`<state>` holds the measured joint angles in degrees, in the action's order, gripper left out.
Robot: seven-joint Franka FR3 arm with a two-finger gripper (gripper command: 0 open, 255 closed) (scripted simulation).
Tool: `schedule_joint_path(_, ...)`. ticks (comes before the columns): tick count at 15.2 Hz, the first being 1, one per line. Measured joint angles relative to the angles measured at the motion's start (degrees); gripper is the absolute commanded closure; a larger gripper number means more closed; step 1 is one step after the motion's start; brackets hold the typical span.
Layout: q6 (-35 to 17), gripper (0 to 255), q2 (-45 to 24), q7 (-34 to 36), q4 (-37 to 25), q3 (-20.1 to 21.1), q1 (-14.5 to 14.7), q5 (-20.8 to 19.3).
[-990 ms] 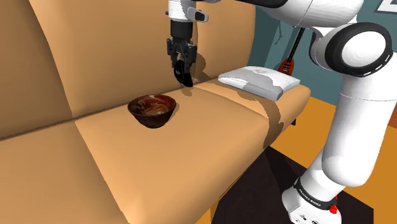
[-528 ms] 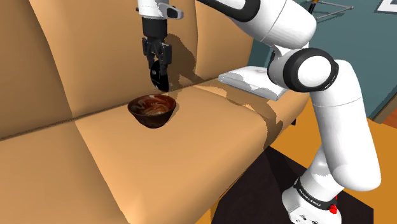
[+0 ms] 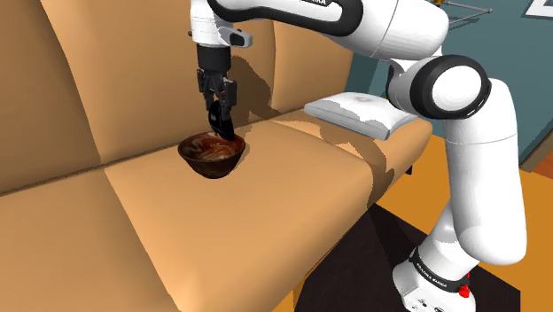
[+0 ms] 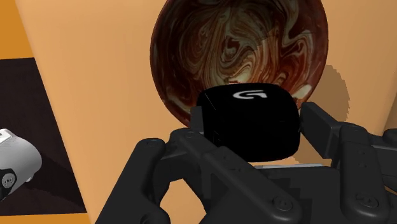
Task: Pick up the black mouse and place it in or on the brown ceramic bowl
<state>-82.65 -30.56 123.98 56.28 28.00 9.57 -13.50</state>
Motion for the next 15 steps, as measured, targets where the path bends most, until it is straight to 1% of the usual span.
schedule_joint_path(3,-3.55,255,1.66,0.09,5.26,0.19,-1.34,0.69)
schedule_joint_path(8,-7.93,255,2.65,0.30,10.65,0.26,-2.36,1.09)
schedule_joint_path(14,-8.54,255,2.97,0.32,11.51,0.30,-2.56,1.21)
schedule_joint_path(15,-8.54,0,2.96,0.32,11.49,0.30,-2.55,1.20)
